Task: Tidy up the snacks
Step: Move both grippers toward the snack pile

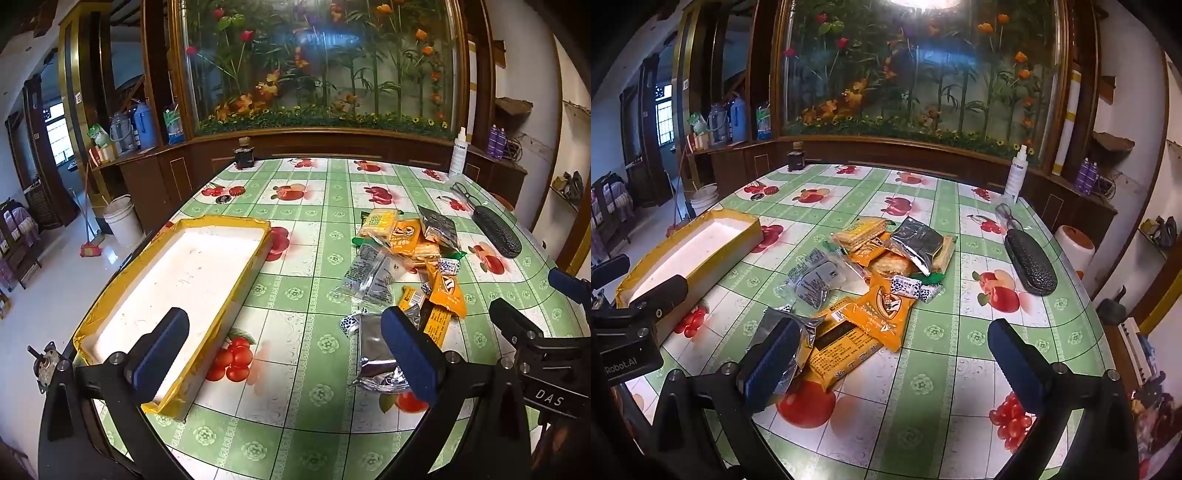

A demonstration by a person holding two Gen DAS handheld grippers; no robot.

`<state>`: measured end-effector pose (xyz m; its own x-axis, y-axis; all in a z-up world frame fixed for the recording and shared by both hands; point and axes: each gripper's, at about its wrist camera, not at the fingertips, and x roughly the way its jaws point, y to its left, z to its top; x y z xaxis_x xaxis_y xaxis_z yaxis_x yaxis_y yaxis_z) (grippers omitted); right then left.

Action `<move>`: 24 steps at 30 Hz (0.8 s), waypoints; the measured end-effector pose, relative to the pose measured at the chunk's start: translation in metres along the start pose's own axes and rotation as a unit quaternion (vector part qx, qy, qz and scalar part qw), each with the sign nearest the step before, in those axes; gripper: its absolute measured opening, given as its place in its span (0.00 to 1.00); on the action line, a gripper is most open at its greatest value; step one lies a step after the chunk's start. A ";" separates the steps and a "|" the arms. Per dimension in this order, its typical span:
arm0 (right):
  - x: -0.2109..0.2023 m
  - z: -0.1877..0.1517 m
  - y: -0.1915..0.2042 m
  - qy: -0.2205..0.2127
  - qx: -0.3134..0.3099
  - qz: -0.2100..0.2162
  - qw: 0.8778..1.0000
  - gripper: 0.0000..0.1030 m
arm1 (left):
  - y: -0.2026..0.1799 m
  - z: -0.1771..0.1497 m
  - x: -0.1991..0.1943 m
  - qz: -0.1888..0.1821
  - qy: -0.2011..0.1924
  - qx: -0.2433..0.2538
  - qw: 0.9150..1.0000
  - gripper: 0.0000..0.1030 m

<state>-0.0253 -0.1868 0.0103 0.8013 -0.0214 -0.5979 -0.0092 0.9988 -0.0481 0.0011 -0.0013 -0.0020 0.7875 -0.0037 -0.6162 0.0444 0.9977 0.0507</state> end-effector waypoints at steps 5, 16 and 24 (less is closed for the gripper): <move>0.006 -0.002 -0.002 0.005 -0.004 -0.015 1.000 1.00 | -0.006 -0.002 0.012 -0.007 0.014 0.001 1.000 1.00; 0.018 -0.007 -0.011 0.014 -0.005 -0.038 0.999 1.00 | -0.022 -0.012 0.020 -0.011 0.035 0.024 0.999 1.00; 0.017 -0.009 -0.015 0.008 -0.009 -0.062 0.998 1.00 | -0.027 -0.013 0.022 -0.002 0.037 0.043 0.998 1.00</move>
<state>-0.0172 -0.2022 -0.0059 0.7869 -0.1452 -0.5998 0.0785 0.9876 -0.1361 0.0092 -0.0277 -0.0275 0.7397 -0.0004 -0.6729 0.1029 0.9883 0.1125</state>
